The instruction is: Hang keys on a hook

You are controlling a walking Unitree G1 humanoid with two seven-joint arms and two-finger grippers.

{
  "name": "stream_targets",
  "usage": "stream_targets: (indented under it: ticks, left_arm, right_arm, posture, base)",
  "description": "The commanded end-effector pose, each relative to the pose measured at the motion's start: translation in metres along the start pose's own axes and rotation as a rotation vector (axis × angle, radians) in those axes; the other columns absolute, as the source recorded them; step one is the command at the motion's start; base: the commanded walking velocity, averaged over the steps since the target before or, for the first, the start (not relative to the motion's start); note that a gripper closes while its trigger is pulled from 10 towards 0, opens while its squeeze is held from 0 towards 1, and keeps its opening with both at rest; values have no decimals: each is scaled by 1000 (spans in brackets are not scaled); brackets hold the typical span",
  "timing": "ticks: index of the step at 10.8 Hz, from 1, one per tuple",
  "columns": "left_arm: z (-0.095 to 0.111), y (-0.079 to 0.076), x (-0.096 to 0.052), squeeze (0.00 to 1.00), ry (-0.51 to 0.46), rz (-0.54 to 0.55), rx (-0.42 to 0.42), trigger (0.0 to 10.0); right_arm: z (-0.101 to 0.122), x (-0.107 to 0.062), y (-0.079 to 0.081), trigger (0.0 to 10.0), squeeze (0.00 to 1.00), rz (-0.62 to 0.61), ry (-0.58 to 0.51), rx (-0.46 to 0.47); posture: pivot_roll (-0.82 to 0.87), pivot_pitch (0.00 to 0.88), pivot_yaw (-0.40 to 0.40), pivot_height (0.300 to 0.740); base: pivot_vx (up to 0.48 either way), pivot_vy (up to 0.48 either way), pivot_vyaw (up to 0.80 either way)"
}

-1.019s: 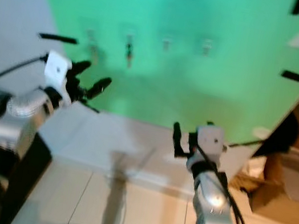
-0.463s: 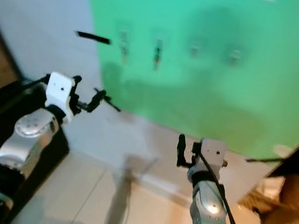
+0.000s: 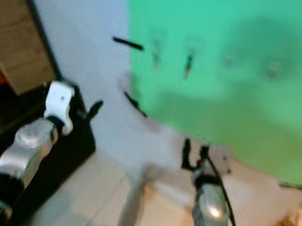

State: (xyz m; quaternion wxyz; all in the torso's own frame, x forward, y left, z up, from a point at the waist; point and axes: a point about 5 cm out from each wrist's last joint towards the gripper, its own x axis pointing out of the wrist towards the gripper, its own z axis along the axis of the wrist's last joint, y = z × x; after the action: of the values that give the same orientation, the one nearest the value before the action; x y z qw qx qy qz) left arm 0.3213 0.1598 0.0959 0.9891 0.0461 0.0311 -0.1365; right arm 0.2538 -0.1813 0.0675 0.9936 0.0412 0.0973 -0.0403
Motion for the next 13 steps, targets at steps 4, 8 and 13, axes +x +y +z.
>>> stream_targets:
  ticks: [4, 8, 13]
  left_arm:
    - [10, 9, 1, 1000, -34, 1, 11, 10000]
    - [12, 7, 8, 820, -8, 15, 29, 10000]
    - [15, -2, 6, 588, -38, 18, 46, 10000]
  right_arm:
    - [7, 5, 10, 10000, 1000, 16, -78, -23]
    - [12, 3, 2, 10000, 1000, -27, -83, 9]
    - [14, 9, 4, 10000, 1000, -32, -115, -128]
  posture:
    - [-137, 0, 145, 740]
    - [-147, 0, 156, 740]
    - [-125, 0, 134, 740]
  base:
    - [0, 0, 672]
    - [0, 0, 777]
    - [0, 0, 721]
